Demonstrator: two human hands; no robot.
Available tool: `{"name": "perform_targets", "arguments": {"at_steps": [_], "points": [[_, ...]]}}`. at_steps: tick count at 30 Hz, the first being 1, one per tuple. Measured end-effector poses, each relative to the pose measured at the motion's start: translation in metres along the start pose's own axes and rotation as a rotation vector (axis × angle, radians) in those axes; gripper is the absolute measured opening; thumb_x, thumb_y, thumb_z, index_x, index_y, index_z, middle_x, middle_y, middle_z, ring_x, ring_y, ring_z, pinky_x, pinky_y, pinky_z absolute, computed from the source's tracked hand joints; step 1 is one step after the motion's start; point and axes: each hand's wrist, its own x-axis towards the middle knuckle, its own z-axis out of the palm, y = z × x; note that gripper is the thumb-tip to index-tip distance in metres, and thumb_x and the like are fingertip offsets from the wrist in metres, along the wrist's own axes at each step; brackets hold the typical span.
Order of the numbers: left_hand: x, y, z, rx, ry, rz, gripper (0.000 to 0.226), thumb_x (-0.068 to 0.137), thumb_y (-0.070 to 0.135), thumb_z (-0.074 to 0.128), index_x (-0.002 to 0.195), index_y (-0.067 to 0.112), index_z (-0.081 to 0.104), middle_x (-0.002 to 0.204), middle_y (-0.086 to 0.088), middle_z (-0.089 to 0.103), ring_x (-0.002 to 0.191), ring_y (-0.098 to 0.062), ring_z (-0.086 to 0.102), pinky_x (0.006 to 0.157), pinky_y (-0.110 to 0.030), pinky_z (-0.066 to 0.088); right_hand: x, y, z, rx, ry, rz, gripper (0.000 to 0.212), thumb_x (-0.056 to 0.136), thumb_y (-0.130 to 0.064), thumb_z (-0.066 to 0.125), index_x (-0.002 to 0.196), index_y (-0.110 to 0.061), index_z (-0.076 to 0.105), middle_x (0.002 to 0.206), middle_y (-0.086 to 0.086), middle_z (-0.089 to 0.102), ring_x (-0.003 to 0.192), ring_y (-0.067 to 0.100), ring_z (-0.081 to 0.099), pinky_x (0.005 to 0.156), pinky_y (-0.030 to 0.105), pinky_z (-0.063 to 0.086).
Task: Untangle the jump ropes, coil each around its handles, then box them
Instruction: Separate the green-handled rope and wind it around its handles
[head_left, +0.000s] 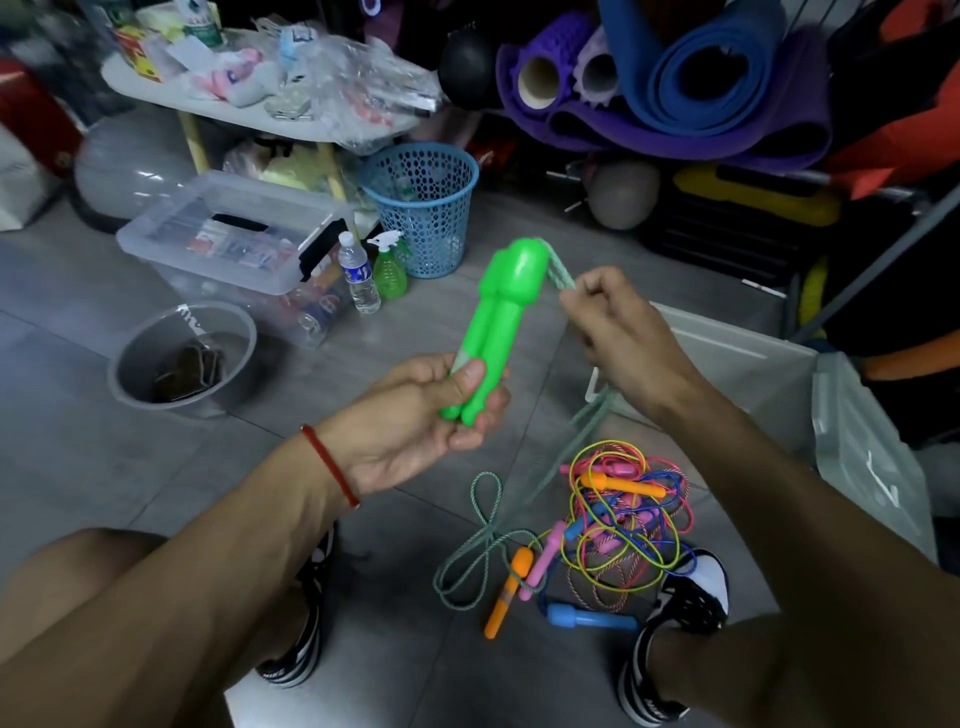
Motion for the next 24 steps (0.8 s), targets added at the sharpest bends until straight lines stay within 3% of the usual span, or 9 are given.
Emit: {"name": "perform_targets", "arguments": {"at_steps": [2,4,8,11,14,17,20,24], "points": [[0.002,0.006,0.000,-0.122,0.027,0.049,0.020,0.097,0.016,0.044,0.107,0.001,0.054,0.082,-0.008,0.056,0.066,-0.015,0.047,0.048,-0.019,0.034,-0.007,0.005,0.004,-0.367,0.030,-0.211,0.028,0.103,-0.048,0.040,0.090,-0.024,0.048,0.067,-0.012,0.051,0.074,0.022,0.058,0.069,0.036,0.042],[0.004,0.008,0.002,-0.185,0.087,0.090,0.021,0.096,0.016,0.045,0.105,0.000,0.055,0.088,-0.012,0.059,0.064,-0.014,0.048,0.048,-0.020,0.034,-0.015,0.005,0.017,-0.461,-0.031,-0.275,0.032,0.106,-0.044,0.033,0.095,-0.023,0.055,0.076,-0.014,0.057,0.082,0.022,0.063,0.074,0.034,0.047],[0.007,0.005,0.007,-0.246,0.167,0.127,0.022,0.099,0.015,0.044,0.103,-0.004,0.055,0.092,-0.018,0.063,0.060,-0.015,0.050,0.051,-0.024,0.038,-0.025,0.004,0.049,-0.086,-0.278,-0.022,0.033,0.109,-0.027,0.037,0.094,-0.012,0.062,0.074,0.000,0.061,0.063,0.015,0.058,0.065,0.032,0.050],[0.008,0.003,0.010,-0.239,0.142,0.114,0.024,0.101,0.016,0.042,0.104,-0.005,0.054,0.103,-0.025,0.065,0.059,-0.015,0.048,0.062,-0.037,0.037,-0.031,0.001,0.058,0.126,-0.483,0.055,0.031,0.109,-0.023,0.039,0.089,-0.017,0.062,0.075,0.006,0.066,0.067,0.015,0.061,0.068,0.023,0.048],[0.009,0.004,0.005,-0.167,0.263,0.157,0.027,0.105,0.014,0.040,0.097,-0.004,0.058,0.105,-0.027,0.055,0.062,-0.016,0.046,0.052,-0.024,0.040,-0.034,-0.003,0.048,0.183,-0.563,0.135,0.034,0.110,-0.024,0.036,0.100,-0.010,0.064,0.072,0.004,0.064,0.069,0.014,0.060,0.063,0.012,0.046],[0.009,0.007,-0.006,0.020,0.409,0.203,0.016,0.106,0.013,0.042,0.111,0.002,0.052,0.095,-0.018,0.059,0.059,-0.015,0.049,0.050,-0.021,0.040,-0.037,-0.001,0.045,0.179,-0.533,0.208,0.032,0.109,-0.026,0.037,0.105,-0.005,0.061,0.063,0.001,0.052,0.053,0.014,0.046,0.048,0.016,0.040],[0.010,0.006,-0.018,0.146,0.475,0.204,0.021,0.106,0.009,0.043,0.125,0.005,0.050,0.084,-0.013,0.061,0.056,-0.016,0.046,0.048,-0.021,0.035,-0.034,0.000,0.038,-0.041,-0.468,0.132,0.024,0.106,-0.029,0.045,0.096,-0.016,0.062,0.066,-0.005,0.053,0.055,0.007,0.045,0.052,0.018,0.037],[0.013,-0.003,-0.035,0.384,0.610,0.210,0.022,0.104,0.004,0.047,0.123,0.002,0.057,0.077,-0.013,0.061,0.049,-0.015,0.043,0.045,-0.020,0.033,-0.037,0.004,0.021,-0.559,-0.396,-0.174,0.026,0.101,-0.047,0.048,0.102,-0.025,0.062,0.076,-0.008,0.055,0.084,0.018,0.054,0.073,0.030,0.039]]}}
